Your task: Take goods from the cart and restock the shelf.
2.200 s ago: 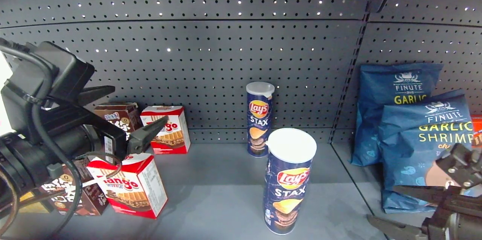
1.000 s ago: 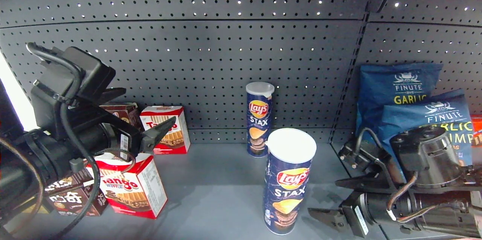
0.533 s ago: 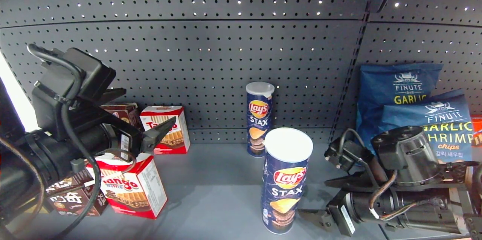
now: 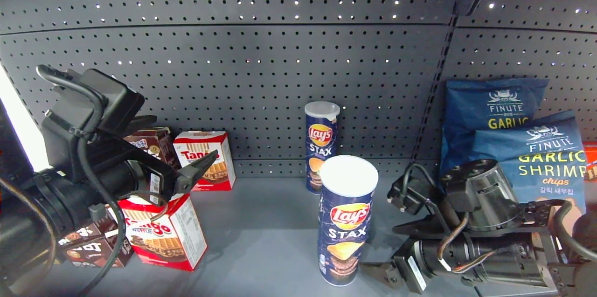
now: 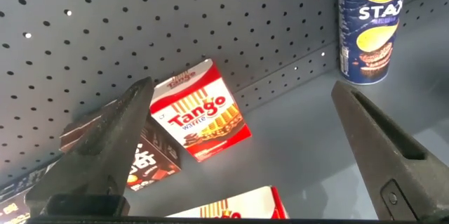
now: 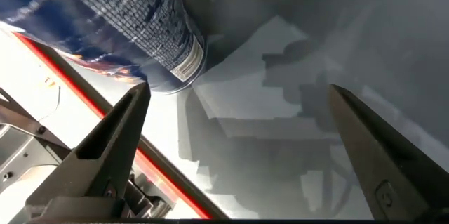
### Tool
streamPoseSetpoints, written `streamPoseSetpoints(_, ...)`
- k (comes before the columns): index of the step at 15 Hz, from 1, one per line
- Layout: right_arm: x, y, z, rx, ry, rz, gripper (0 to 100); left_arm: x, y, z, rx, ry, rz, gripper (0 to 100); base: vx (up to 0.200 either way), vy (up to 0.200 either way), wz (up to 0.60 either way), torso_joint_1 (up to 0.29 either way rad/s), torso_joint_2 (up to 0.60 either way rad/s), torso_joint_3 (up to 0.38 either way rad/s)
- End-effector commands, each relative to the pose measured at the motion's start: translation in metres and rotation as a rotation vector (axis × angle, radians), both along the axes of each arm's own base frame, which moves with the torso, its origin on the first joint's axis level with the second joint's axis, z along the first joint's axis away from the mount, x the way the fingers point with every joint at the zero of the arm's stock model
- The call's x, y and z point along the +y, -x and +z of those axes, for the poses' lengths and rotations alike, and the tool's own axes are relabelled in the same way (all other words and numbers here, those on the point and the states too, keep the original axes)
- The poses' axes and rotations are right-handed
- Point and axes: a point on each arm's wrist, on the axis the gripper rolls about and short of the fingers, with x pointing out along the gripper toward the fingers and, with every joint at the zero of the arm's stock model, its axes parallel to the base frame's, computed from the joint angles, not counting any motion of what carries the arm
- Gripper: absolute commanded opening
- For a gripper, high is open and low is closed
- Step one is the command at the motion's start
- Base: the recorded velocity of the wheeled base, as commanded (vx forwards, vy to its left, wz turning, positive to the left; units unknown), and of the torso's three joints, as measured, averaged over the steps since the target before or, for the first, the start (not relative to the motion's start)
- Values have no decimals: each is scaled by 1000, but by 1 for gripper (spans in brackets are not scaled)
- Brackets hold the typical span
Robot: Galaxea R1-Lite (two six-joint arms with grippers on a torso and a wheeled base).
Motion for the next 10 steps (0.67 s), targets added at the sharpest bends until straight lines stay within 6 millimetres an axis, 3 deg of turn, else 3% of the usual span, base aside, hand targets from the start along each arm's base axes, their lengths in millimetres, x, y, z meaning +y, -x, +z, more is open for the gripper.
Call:
streamPoseSetpoints(1,3,0,-1,1,6,6,100,0,0,0,1,0,0,100,0,0,0,0,0,0)
streamPoseSetpoints(6,-16,9,3,-17,5,-42,100,0,0,-1,3,-3,-1,100,0,0,0,0,0,0)
streamPoseSetpoints(10,-10,0,2,-14,8,-48,100,0,0,0,-9,5,-1,100,0,0,0,0,0,0)
